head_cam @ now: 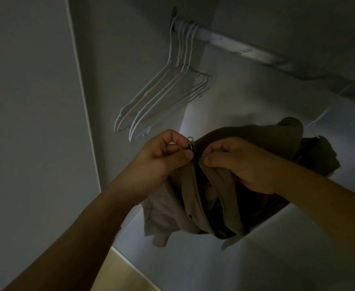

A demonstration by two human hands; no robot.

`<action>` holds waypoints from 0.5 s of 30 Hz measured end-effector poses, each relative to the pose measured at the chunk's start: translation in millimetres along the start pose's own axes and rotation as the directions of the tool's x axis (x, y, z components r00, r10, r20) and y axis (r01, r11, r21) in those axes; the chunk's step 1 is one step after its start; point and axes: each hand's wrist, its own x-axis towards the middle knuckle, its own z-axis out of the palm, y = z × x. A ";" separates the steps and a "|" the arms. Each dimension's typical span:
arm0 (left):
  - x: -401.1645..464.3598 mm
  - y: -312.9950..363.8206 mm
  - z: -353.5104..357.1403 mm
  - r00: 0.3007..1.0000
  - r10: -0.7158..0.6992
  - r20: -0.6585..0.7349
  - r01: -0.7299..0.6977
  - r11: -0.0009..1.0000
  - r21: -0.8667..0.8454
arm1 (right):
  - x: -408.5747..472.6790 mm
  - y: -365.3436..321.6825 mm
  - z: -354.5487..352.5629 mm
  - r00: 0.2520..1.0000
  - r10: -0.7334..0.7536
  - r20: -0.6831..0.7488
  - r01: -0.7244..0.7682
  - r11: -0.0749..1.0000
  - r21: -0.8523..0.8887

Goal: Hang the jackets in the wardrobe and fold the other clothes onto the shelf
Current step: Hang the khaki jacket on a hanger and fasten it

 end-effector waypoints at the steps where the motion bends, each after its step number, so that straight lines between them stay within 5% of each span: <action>1: 0.2 0.0 -0.2 1.000 -0.002 -0.010 0.002 1.000 0.010 | 0.0 0.2 0.1 1.000 0.000 -0.003 0.000 1.000 0.004; 15: -1.0 2.0 -1.1 0.999 -0.019 0.029 0.018 0.999 0.030 | 3.5 3.0 -3.2 1.000 0.003 -0.016 -0.003 1.000 0.020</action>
